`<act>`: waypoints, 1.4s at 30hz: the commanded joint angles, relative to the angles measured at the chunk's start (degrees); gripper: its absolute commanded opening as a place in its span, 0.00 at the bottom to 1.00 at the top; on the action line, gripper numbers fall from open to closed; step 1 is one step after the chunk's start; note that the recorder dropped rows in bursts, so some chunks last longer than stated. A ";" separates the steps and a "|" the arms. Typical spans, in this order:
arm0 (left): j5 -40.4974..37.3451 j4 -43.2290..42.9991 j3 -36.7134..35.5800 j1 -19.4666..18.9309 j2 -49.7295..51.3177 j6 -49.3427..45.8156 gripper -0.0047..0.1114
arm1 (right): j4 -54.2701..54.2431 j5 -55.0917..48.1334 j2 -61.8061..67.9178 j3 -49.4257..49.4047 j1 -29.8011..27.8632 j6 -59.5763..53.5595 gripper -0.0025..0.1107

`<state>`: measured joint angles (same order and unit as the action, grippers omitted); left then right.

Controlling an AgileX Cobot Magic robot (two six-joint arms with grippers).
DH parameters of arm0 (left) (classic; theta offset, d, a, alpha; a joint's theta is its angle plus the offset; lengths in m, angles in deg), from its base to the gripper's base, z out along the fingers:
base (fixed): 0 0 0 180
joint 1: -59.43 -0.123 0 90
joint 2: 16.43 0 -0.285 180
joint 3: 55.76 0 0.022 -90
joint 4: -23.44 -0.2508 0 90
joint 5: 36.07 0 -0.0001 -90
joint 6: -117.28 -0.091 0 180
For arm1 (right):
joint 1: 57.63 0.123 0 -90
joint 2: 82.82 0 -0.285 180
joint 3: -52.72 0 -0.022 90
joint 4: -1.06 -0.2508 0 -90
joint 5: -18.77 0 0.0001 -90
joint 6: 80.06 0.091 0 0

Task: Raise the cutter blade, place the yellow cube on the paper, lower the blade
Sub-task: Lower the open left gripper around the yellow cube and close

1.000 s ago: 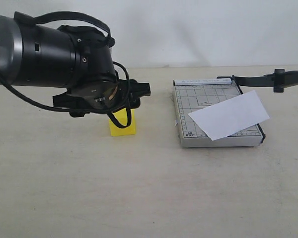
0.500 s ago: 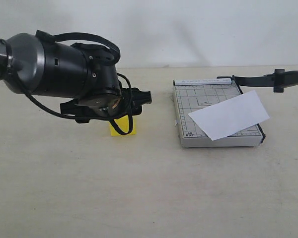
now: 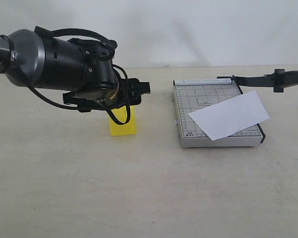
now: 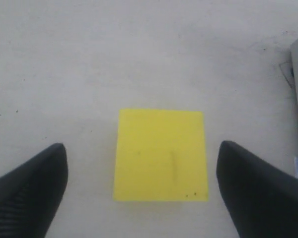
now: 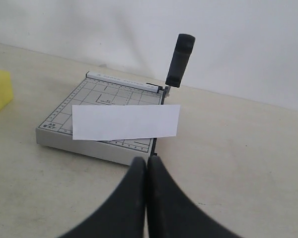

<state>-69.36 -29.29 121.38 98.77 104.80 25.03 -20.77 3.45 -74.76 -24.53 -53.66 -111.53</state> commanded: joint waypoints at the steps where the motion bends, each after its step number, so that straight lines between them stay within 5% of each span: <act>1: 1.92 -1.08 0.90 -0.25 1.37 0.49 0.71 | -0.35 0.24 -0.27 0.04 -0.03 -0.30 0.02; 42: 3.72 -4.48 3.00 -1.02 8.36 2.62 0.71 | -0.58 0.24 -0.27 0.04 -0.03 -0.30 0.02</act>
<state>-65.90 -32.37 123.97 97.97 112.88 26.11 -21.34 3.45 -74.76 -24.53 -53.66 -111.53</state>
